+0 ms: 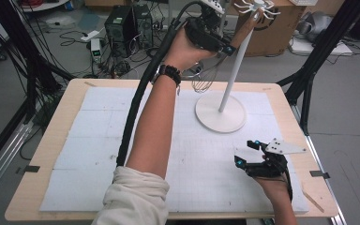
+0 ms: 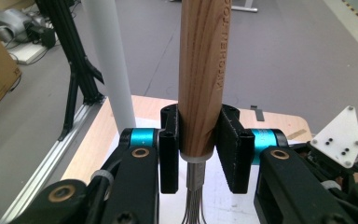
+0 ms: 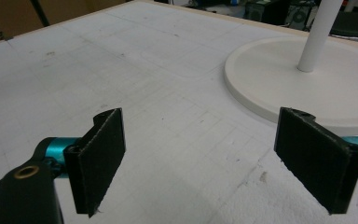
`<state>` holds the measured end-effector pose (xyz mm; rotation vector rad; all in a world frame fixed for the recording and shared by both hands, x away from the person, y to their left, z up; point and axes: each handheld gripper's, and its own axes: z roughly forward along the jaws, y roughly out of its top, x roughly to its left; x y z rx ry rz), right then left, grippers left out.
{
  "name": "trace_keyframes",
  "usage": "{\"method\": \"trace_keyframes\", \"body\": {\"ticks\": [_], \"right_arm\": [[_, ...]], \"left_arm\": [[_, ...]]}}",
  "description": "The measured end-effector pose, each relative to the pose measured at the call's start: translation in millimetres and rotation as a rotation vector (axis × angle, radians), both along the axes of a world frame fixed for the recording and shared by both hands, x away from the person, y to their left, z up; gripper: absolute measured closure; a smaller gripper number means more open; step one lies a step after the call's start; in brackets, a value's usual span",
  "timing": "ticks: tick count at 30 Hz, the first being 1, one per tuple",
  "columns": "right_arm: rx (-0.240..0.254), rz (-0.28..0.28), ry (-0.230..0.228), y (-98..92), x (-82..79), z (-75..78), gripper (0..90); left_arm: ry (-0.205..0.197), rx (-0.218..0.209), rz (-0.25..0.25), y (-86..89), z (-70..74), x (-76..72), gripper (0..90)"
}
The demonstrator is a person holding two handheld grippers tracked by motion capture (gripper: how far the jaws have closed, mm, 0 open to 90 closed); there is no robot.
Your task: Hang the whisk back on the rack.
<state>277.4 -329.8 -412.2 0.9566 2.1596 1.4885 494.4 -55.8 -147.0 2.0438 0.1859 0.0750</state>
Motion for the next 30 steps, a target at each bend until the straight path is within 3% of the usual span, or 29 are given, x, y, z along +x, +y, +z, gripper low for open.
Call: {"method": "trace_keyframes", "body": {"ticks": [8,19,22,30], "right_arm": [[0.0,-0.001,-0.002,-0.8,0.1,0.1,15.6],[0.008,-0.003,-0.009,-3.8,-1.1,1.1,15.6],[0.008,-0.001,-0.01,-3.5,-1.1,1.1,15.6],[0.004,0.002,-0.007,-1.4,-2.0,2.1,15.6]], "left_arm": [[0.017,0.036,0.025,-6.0,-10.0,7.3,71.5],[0.04,0.034,0.052,-11.3,-17.6,12.6,70.6],[0.038,0.025,0.074,-9.1,-18.6,12.7,58.8],[0.052,0.018,0.08,9.5,-24.6,6.9,48.8]]}}
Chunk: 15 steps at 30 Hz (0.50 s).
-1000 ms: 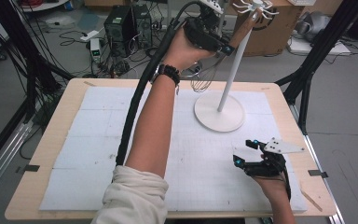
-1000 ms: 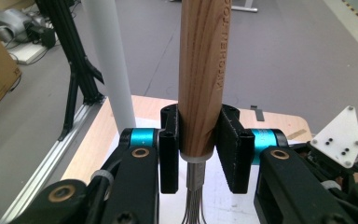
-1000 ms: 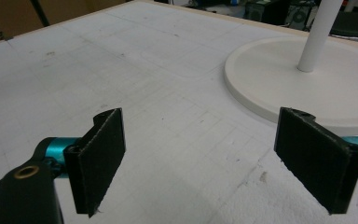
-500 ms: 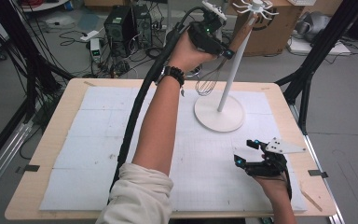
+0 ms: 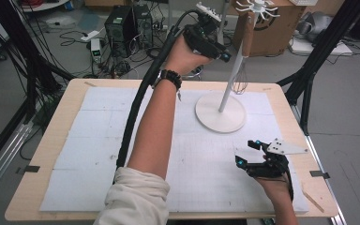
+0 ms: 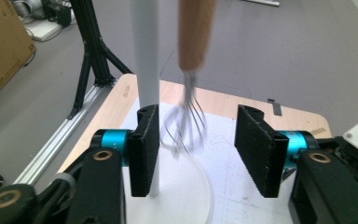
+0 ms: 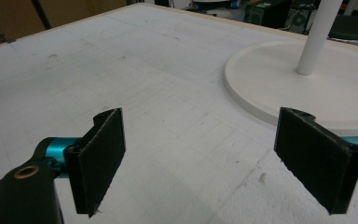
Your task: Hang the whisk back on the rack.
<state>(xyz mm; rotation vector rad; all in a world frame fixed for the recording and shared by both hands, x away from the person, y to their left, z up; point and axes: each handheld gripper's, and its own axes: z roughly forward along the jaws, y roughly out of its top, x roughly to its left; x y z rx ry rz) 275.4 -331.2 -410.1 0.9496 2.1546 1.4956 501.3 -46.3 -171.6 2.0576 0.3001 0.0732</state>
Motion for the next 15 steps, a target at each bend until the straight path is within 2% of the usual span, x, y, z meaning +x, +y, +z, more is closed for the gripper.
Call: {"method": "trace_keyframes", "body": {"ticks": [5,15], "right_arm": [[-0.003,-0.003,-0.002,-0.3,0.4,0.1,15.7],[-0.016,0.0,0.0,3.9,1.2,-0.2,15.7]], "left_arm": [[0.003,-0.016,-0.013,15.4,-6.6,-8.9,44.1],[-0.005,-0.013,-0.041,41.5,-16.7,-34.2,36.1]]}}
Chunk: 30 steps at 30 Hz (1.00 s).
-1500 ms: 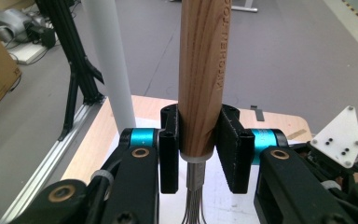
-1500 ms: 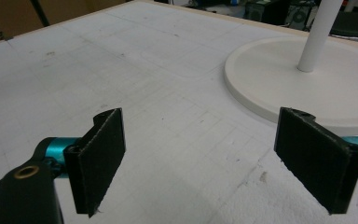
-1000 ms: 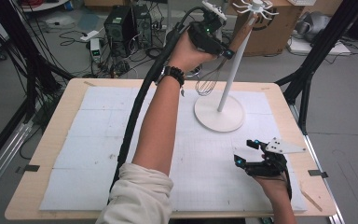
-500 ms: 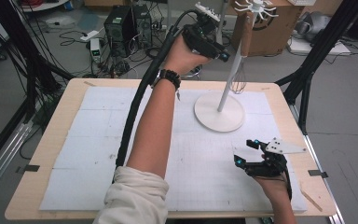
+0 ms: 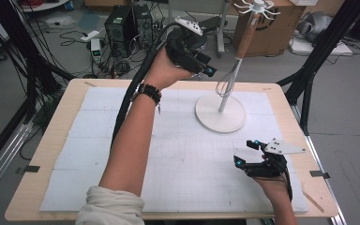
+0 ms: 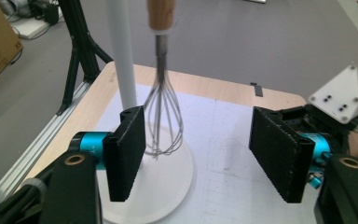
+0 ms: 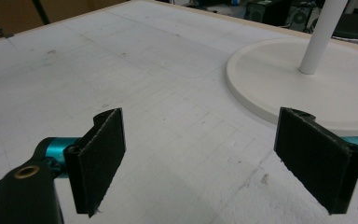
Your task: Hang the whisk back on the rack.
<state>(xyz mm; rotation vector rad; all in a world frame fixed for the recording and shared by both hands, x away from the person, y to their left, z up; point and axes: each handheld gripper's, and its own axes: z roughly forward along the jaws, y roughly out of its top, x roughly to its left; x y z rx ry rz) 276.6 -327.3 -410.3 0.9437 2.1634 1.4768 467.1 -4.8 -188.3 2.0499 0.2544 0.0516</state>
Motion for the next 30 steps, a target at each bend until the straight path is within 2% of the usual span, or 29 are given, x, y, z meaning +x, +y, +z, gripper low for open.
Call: {"method": "trace_keyframes", "body": {"ticks": [4,8,15,21,30], "right_arm": [[-0.002,0.0,-0.001,0.4,0.9,-0.4,15.6],[-0.007,0.005,0.001,2.2,1.2,-0.5,15.6],[-0.001,0.003,0.005,1.8,1.7,-0.1,15.6],[-0.017,0.006,0.006,4.7,3.2,-1.1,15.6],[-0.019,0.002,0.004,5.6,4.9,-1.6,15.7]], "left_arm": [[-0.01,0.004,-0.006,11.1,-2.1,-11.2,33.7],[-0.01,-0.014,-0.012,23.2,-7.7,-22.6,32.7],[-0.018,-0.024,-0.007,46.0,-16.3,-38.2,30.5],[-0.02,-0.026,-0.001,65.0,-22.3,-51.5,28.5],[-0.009,-0.045,0.028,90.3,-37.9,-63.6,26.4]]}}
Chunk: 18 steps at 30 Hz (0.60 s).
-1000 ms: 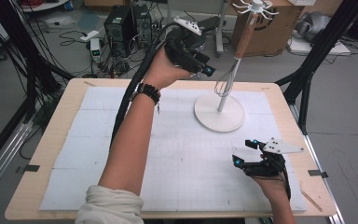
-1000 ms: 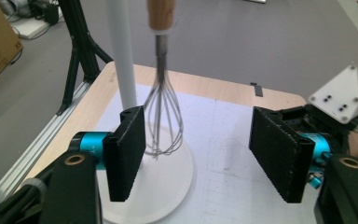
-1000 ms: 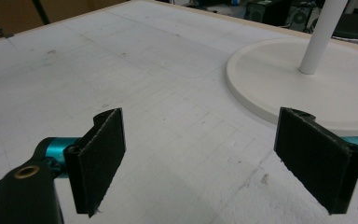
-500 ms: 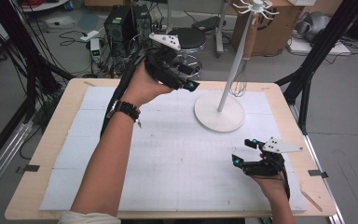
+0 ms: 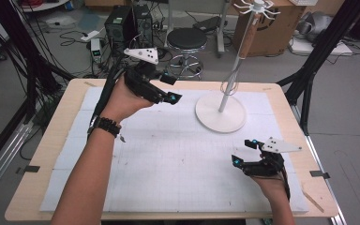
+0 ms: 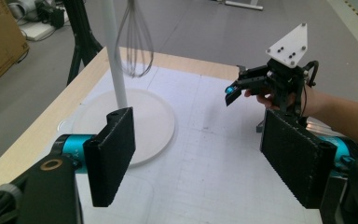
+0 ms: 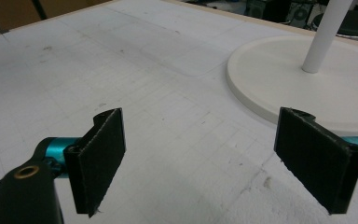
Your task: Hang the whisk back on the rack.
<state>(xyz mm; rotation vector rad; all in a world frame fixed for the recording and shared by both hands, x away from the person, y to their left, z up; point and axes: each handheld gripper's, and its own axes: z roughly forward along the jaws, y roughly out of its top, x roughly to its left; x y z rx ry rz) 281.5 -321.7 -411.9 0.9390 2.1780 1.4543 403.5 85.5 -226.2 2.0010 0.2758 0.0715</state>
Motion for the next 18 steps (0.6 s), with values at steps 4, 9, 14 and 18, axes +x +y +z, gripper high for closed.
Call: {"method": "trace_keyframes", "body": {"ticks": [4,9,14,18], "right_arm": [[-0.001,0.0,-0.001,0.3,0.3,-0.2,15.7],[0.004,-0.001,0.001,-0.6,0.2,0.1,15.7],[0.004,0.001,-0.001,-1.0,0.8,-0.1,15.7],[0.001,0.003,0.005,-0.8,1.6,-0.5,15.6]], "left_arm": [[0.0,0.009,0.02,8.2,-8.2,-4.9,24.5],[-0.004,0.011,0.05,18.0,-17.2,-11.9,21.1],[-0.003,-0.009,0.076,31.7,-26.0,-20.6,19.4],[-0.004,-0.018,0.096,40.8,-35.3,-29.0,18.3]]}}
